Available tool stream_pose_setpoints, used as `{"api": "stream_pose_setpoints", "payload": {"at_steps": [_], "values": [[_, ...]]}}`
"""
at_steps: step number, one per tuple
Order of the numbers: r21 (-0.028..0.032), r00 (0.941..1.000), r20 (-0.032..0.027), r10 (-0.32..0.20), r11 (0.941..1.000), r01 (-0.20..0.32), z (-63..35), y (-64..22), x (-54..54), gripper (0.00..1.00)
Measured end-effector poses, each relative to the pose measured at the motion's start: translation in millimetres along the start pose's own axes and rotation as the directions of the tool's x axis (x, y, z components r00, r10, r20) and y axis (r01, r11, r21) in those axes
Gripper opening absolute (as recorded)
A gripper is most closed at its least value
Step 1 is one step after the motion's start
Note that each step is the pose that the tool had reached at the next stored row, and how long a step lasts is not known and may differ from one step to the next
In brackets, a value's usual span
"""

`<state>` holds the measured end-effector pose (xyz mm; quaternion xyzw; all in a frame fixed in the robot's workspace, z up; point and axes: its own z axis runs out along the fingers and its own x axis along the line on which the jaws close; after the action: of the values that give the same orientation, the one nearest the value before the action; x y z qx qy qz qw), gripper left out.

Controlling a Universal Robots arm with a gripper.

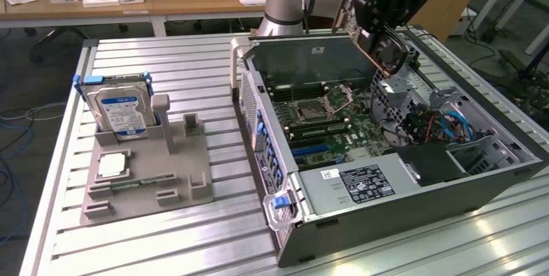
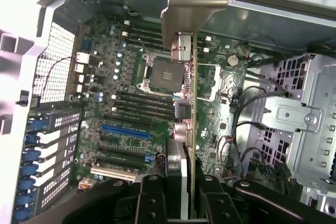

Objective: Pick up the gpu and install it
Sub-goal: 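Insert the gpu into the slot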

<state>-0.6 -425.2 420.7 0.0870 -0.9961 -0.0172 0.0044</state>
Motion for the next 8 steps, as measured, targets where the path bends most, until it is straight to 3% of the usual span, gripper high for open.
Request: {"api": "stream_pose_setpoints", "payload": {"at_steps": [8], "values": [[0.0003, 0.9971, -0.0027, -0.077, 0.9971, 0.077, 0.1, -1.1, 0.2, 0.28]]}}
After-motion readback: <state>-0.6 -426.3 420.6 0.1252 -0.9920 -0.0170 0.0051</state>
